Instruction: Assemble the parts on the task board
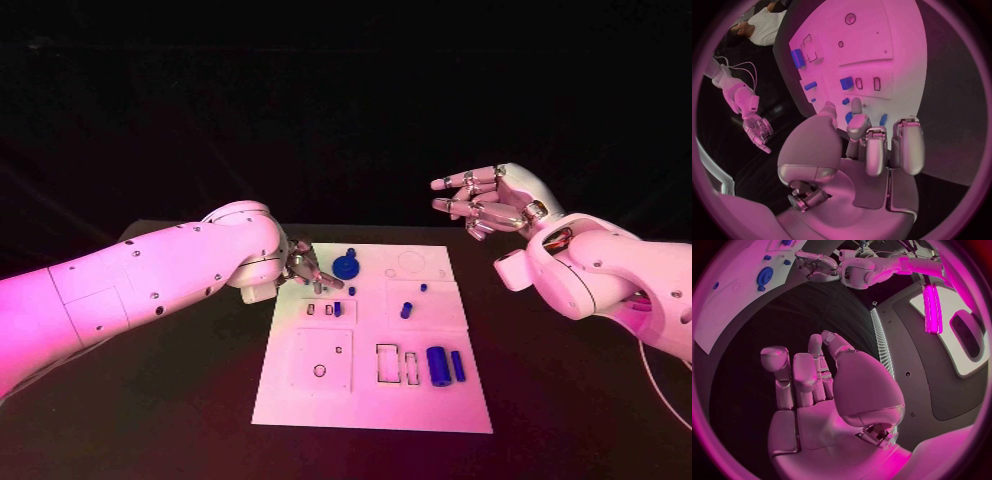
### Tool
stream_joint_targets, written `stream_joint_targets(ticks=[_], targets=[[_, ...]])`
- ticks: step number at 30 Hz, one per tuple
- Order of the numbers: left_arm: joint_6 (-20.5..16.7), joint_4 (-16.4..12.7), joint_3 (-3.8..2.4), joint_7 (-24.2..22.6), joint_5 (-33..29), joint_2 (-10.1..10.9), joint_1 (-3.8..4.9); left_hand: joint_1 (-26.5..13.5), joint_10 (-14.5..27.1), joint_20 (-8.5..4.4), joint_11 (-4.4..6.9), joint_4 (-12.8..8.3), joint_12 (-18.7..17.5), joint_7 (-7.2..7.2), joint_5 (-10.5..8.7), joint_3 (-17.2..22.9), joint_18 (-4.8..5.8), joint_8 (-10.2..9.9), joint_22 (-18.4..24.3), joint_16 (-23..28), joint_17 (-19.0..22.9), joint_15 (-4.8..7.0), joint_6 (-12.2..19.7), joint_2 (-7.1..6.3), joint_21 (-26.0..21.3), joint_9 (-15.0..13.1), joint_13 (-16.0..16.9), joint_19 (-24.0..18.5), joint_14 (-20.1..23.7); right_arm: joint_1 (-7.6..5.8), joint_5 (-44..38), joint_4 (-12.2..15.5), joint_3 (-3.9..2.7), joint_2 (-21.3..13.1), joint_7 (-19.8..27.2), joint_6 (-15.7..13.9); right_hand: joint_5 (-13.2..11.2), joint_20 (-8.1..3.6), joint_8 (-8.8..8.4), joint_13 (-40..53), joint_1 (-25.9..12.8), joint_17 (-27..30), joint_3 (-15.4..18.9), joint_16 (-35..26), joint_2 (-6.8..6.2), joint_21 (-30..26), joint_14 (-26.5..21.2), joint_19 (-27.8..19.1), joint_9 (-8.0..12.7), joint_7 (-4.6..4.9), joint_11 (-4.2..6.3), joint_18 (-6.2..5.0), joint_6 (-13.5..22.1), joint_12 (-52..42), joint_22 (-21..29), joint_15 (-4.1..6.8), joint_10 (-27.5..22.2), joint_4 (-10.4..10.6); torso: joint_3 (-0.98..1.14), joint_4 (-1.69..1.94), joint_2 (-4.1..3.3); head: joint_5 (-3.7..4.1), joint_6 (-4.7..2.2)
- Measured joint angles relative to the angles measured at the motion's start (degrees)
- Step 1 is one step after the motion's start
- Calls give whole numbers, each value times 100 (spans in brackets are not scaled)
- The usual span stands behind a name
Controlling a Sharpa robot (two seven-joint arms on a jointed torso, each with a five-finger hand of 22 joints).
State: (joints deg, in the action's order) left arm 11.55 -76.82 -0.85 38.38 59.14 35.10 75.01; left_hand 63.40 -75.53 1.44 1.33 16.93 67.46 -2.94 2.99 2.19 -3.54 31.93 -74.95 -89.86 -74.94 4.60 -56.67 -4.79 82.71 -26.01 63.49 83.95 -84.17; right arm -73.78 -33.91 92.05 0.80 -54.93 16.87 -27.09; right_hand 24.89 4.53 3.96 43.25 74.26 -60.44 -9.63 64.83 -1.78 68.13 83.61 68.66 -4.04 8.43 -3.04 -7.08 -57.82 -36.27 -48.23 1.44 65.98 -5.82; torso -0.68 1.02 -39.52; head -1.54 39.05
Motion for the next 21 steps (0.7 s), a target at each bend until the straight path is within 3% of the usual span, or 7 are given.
stream_joint_targets(ticks=[4,8,10,15,21], targets=[[135,75,23,61,22,-105,15,-194,20,0,-19,0,0,21,30,889,0,176,0,0,0,0,123,-251,0,-258,8,0,0,0,9,-12,8,10,0,-14,221,0,0,-25,-46,0,-108,-45,-46,-31,0,0,0,-1,17,0,1,0,25,0,-17,-18,0,1,-4,-1,10],[231,159,57,96,22,-182,21,-307,40,0,1,-1,0,21,30,1602,-1,268,1,0,1,0,203,-363,0,-436,21,0,0,0,8,-8,12,22,-1,-23,239,0,0,-32,-50,8,-116,-67,-50,-66,0,0,0,-7,19,0,9,0,61,0,-19,-26,-2,3,-8,2,32],[268,201,71,109,16,-215,21,-416,40,0,1,-21,0,29,30,2011,-1,347,1,0,1,0,255,-508,0,-554,21,0,0,0,4,-5,13,27,-2,-27,262,0,0,-35,-85,13,-139,-67,-85,-66,0,0,0,-7,19,0,9,20,81,0,-19,-18,-3,4,-10,5,43],[340,291,89,130,3,-305,22,-573,40,0,1,-17,0,30,30,2106,-1,364,1,0,1,0,254,-675,0,-638,32,0,0,1,-11,-24,17,56,-6,-38,456,0,0,-71,-141,13,-212,-99,-141,-99,0,0,0,-8,7,0,50,20,130,0,-32,-59,-8,4,-12,7,64],[414,358,98,141,1,-389,21,-729,40,0,1,-1,35,38,30,2090,0,398,1,0,1,0,261,-720,0,-692,73,0,0,7,-35,-59,23,97,-12,-41,505,0,0,-80,-163,9,-259,-122,-163,-133,0,0,0,-7,-1,1,51,20,149,0,-40,-72,-7,2,-10,1,69]])
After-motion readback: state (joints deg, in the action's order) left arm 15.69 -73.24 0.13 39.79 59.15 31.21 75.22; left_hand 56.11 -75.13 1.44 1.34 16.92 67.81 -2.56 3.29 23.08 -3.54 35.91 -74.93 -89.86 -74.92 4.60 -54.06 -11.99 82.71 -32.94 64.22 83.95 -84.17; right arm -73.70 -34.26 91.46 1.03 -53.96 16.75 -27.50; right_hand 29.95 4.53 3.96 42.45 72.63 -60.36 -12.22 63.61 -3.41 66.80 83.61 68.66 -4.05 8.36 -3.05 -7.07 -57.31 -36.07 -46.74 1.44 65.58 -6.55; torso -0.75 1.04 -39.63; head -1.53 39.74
